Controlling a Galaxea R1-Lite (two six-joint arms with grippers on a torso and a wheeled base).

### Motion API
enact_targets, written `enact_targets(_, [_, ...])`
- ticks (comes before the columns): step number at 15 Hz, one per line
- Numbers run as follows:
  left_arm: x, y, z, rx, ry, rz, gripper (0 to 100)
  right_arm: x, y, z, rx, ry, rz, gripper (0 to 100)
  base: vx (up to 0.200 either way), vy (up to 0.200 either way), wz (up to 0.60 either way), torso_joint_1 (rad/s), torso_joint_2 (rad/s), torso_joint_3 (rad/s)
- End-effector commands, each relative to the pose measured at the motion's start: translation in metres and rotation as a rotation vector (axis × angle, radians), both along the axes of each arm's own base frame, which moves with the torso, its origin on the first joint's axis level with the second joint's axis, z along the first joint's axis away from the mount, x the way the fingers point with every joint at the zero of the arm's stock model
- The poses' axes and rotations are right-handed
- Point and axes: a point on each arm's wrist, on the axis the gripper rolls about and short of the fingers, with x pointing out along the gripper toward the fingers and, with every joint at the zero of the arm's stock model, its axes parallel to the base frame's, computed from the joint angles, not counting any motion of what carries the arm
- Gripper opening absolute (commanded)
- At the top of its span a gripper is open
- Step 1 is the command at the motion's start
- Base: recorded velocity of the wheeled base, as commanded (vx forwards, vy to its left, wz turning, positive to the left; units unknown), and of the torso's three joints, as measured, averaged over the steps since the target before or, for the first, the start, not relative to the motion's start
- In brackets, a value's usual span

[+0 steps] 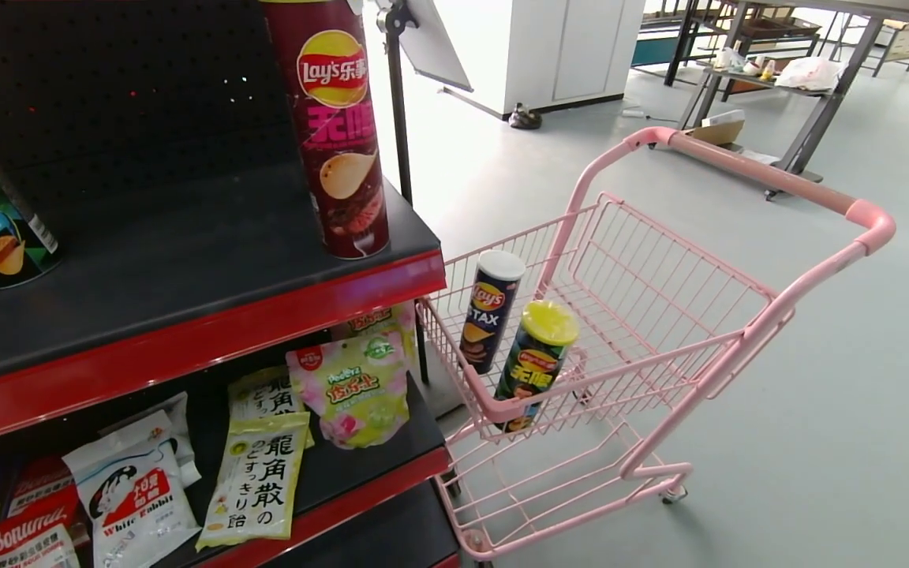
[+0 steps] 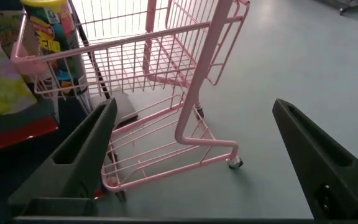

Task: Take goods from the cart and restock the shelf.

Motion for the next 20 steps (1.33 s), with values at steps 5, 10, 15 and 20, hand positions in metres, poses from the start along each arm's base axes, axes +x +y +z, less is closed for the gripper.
enact_targets(5, [0.000,0.000,0.000,0.001,0.001,0.000,100,0.078,0.006,0.156,0.136,0.125,0.149,100,0.000,0.000,0.00,-0.006,0.03,0.019])
enact_targets(10, [0.000,0.000,0.000,0.001,0.000,0.000,100,0.183,0.045,0.099,0.121,0.346,0.349,100,0.000,0.000,0.00,0.000,0.00,0.000])
enact_targets(15, [0.000,0.000,0.000,0.001,0.001,0.000,100,0.240,0.081,0.056,0.110,0.423,0.504,100,0.000,0.000,0.00,0.000,0.00,0.000])
enact_targets(20, [0.000,0.000,0.000,0.003,0.001,0.000,100,0.260,0.106,0.048,0.084,0.450,0.601,100,0.000,0.000,0.00,0.000,0.00,0.000])
